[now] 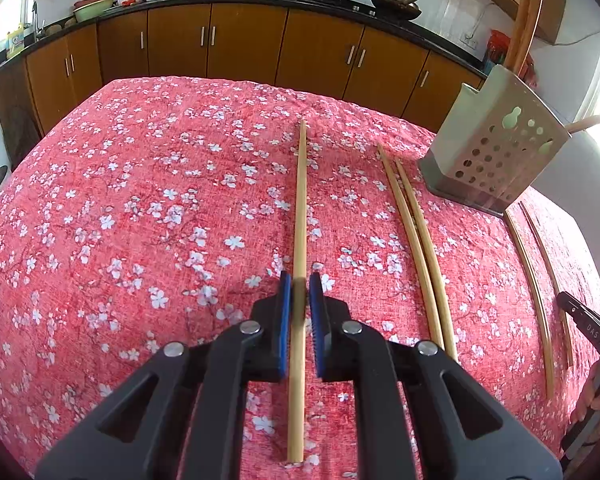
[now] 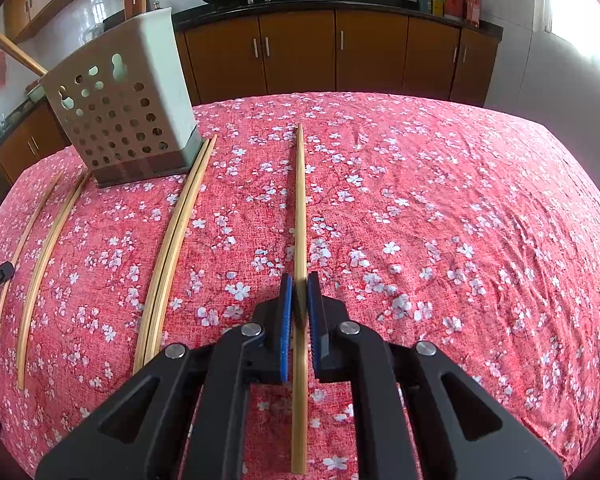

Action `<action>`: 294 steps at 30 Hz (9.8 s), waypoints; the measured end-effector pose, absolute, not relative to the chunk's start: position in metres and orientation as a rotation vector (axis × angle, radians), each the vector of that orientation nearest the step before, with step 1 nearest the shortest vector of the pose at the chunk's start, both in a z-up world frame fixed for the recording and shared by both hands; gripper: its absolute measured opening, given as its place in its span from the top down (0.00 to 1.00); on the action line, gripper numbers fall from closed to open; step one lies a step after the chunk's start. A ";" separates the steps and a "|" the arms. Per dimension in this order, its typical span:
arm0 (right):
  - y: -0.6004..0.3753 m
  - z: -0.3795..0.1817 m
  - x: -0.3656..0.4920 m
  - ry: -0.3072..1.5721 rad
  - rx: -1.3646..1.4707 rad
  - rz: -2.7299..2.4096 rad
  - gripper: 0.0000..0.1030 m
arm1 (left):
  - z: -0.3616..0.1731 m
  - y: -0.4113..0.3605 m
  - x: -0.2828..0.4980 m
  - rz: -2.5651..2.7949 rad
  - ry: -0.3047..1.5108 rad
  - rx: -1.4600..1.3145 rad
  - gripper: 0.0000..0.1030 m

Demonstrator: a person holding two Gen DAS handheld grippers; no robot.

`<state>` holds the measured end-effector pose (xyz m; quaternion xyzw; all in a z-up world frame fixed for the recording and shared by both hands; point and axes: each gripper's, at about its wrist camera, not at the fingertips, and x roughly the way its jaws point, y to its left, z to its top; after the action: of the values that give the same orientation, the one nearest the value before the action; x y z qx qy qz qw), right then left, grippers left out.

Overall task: Organize utensils
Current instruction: 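Grasp a single chopstick with the left tool while the right tool grasps another, then lift both chopsticks upright over the utensil holder, then open both tools to drop the chopsticks into the holder, then lower both open tools back toward the chopsticks on the cloth, then grasp a single chopstick with the left tool while the right tool grasps another, then lift both chopsticks upright over the utensil holder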

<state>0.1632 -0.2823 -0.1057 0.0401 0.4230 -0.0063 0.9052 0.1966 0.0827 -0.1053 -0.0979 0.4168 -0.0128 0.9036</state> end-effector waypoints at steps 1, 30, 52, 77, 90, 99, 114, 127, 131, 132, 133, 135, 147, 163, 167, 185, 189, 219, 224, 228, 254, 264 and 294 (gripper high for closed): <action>-0.283 -0.106 0.163 0.874 0.084 -0.013 0.91 | -0.105 0.083 0.197 -0.027 0.861 -0.202 0.88; -0.290 -0.104 0.163 0.874 0.109 -0.004 0.91 | -0.104 0.077 0.197 -0.028 0.862 -0.174 0.84; -0.311 -0.022 0.120 0.600 0.167 0.007 0.93 | -0.017 0.080 0.168 -0.047 0.633 -0.132 0.92; -0.289 0.111 0.104 0.254 0.242 0.268 0.93 | 0.115 0.047 0.151 -0.244 0.355 -0.144 0.92; -0.259 0.124 0.153 0.154 0.206 0.220 0.93 | 0.161 -0.006 0.186 -0.222 0.112 -0.217 0.92; -0.249 0.100 0.181 0.265 0.186 0.208 0.92 | 0.121 -0.025 0.242 -0.196 0.204 -0.224 0.92; -0.294 0.111 0.124 0.218 0.215 0.099 0.55 | 0.114 0.035 0.192 -0.103 0.240 -0.238 0.66; -0.300 -0.062 0.152 0.841 0.268 0.145 0.80 | -0.033 0.086 0.181 0.021 0.656 -0.183 0.66; -0.273 -0.083 0.153 0.903 0.233 0.209 0.81 | -0.057 0.074 0.179 -0.013 0.717 -0.177 0.66; -0.268 -0.086 0.154 0.911 0.225 0.223 0.81 | -0.061 0.070 0.178 -0.020 0.726 -0.173 0.66; -0.263 -0.088 0.154 0.917 0.215 0.233 0.81 | -0.064 0.067 0.177 -0.030 0.735 -0.167 0.66; -0.256 -0.093 0.154 0.929 0.188 0.231 0.82 | -0.065 0.060 0.180 -0.044 0.745 -0.161 0.66; -0.260 -0.097 0.158 0.924 0.134 0.153 0.85 | -0.084 0.027 0.183 -0.140 0.824 -0.112 0.66; -0.265 -0.098 0.154 0.911 0.086 0.094 0.93 | -0.106 -0.004 0.186 -0.175 0.902 -0.008 0.85; -0.262 -0.099 0.155 0.908 0.066 0.093 0.92 | -0.108 -0.006 0.188 -0.138 0.889 0.029 0.91; -0.295 -0.101 0.163 0.876 0.057 -0.006 0.92 | -0.107 0.056 0.201 0.002 0.879 -0.034 0.83; -0.296 -0.101 0.163 0.877 0.060 -0.006 0.91 | -0.108 0.055 0.204 -0.002 0.879 -0.041 0.81; -0.295 -0.101 0.163 0.876 0.053 -0.011 0.91 | -0.108 0.068 0.198 -0.018 0.872 -0.117 0.81; -0.295 -0.101 0.163 0.876 0.054 -0.011 0.91 | -0.108 0.068 0.198 -0.017 0.871 -0.118 0.81; -0.295 -0.101 0.163 0.876 0.052 -0.013 0.90 | -0.107 0.068 0.198 -0.017 0.871 -0.120 0.81; -0.291 -0.102 0.155 0.876 0.065 -0.014 0.85 | -0.107 0.058 0.182 -0.023 0.880 -0.045 0.85; -0.292 -0.093 0.135 0.827 0.109 0.011 0.93 | -0.098 0.067 0.175 -0.041 0.846 -0.071 0.92; -0.300 0.070 0.105 0.342 0.216 0.163 0.93 | 0.089 0.048 0.155 -0.174 0.394 -0.123 0.93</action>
<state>0.1047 -0.3003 0.0705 0.1074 0.1694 0.0811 0.9763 0.1548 0.0482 0.0891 -0.0609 0.1954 -0.0864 0.9750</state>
